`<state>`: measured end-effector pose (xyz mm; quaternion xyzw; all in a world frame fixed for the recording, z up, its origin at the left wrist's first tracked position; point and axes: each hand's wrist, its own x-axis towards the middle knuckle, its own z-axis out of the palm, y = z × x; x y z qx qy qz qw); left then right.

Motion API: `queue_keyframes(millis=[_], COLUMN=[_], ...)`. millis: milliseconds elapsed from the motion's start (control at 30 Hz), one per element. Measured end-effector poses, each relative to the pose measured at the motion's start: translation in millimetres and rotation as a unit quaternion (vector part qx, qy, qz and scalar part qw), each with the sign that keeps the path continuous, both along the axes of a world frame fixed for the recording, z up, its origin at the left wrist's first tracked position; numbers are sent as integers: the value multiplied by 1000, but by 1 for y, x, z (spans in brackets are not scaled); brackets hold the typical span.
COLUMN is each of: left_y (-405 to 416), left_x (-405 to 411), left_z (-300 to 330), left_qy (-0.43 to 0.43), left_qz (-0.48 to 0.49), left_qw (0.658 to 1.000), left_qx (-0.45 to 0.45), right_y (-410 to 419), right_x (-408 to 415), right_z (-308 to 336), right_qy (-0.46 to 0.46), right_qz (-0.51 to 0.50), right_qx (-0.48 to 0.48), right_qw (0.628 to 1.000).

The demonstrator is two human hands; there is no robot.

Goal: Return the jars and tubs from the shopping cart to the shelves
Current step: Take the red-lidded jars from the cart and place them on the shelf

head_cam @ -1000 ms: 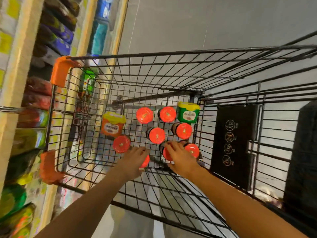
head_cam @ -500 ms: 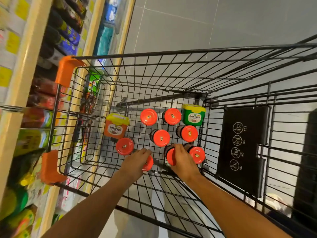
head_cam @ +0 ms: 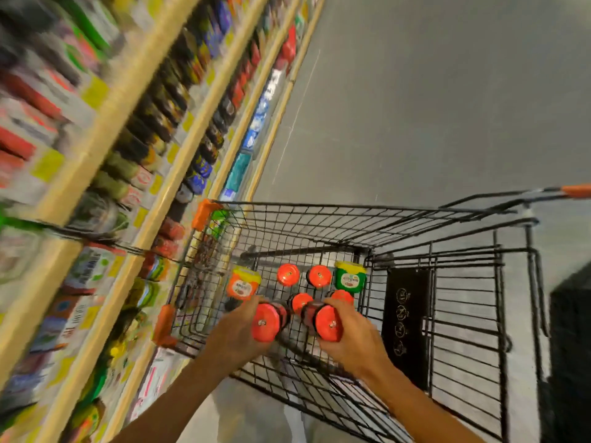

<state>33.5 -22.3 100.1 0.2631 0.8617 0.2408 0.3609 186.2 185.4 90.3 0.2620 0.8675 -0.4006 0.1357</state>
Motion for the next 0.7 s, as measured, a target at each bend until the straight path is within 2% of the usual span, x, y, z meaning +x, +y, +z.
queue_keyframes(millis=[200, 300, 433, 700], left_y=[-11, -18, -31, -55], left_x=[-18, -26, -38, -47], left_z=[106, 157, 219, 324], left_qy=[87, 156, 230, 348], left_qz=[110, 134, 172, 233], left_qw=[980, 958, 923, 844], left_qx=[144, 202, 257, 336], right_y=[11, 15, 16, 6], right_x=[-20, -40, -71, -123], right_z=[98, 150, 213, 321], right_qy=[159, 265, 371, 487], right_qz=[-17, -2, 30, 58], right_qx=[40, 84, 97, 109], right_qw=[986, 961, 923, 865])
